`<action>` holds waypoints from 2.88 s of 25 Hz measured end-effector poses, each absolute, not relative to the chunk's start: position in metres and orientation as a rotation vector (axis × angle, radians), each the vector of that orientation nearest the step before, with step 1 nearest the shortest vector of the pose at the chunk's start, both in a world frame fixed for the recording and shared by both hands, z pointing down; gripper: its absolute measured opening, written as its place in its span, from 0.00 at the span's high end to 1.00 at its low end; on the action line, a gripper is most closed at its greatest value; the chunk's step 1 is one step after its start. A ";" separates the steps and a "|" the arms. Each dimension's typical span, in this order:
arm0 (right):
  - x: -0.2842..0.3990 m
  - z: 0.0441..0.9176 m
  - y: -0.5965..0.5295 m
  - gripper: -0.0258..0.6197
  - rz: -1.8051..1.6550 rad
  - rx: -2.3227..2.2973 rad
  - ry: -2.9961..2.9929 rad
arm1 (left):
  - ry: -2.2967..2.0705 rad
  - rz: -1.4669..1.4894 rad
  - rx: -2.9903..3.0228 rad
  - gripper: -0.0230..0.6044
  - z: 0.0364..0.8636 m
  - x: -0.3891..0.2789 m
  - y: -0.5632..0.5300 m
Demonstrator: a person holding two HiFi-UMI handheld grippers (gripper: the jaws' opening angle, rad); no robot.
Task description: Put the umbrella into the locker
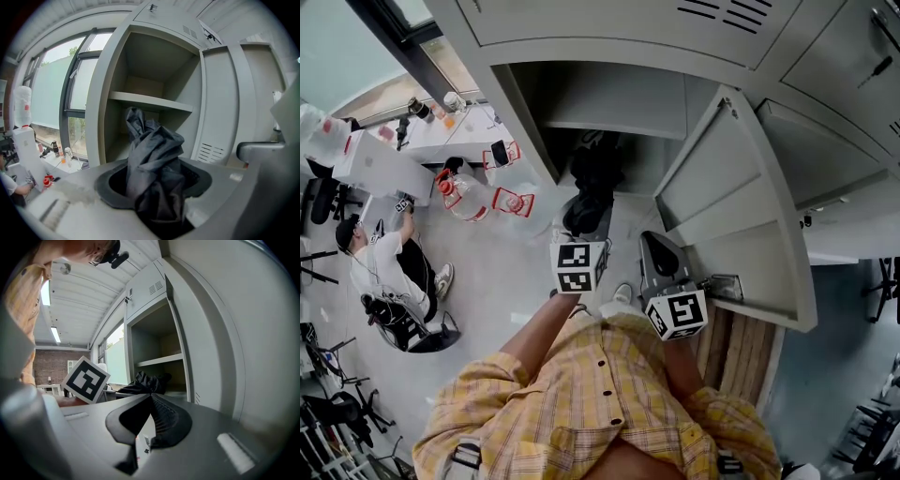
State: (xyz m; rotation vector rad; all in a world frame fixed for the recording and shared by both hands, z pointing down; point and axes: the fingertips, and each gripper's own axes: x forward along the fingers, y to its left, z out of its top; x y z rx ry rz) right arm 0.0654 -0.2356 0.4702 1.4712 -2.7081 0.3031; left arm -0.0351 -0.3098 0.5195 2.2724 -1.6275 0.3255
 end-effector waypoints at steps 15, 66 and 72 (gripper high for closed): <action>0.065 0.473 -0.249 0.96 0.305 1.476 -2.700 | -1.664 0.348 2.309 0.57 0.538 -0.026 -0.357; 0.064 0.466 -0.243 0.96 0.268 1.461 -2.701 | -1.622 0.478 2.285 0.39 0.564 -0.011 -0.400; 0.061 0.460 -0.227 0.96 0.251 1.485 -2.699 | -1.610 0.441 2.301 0.39 0.546 -0.017 -0.372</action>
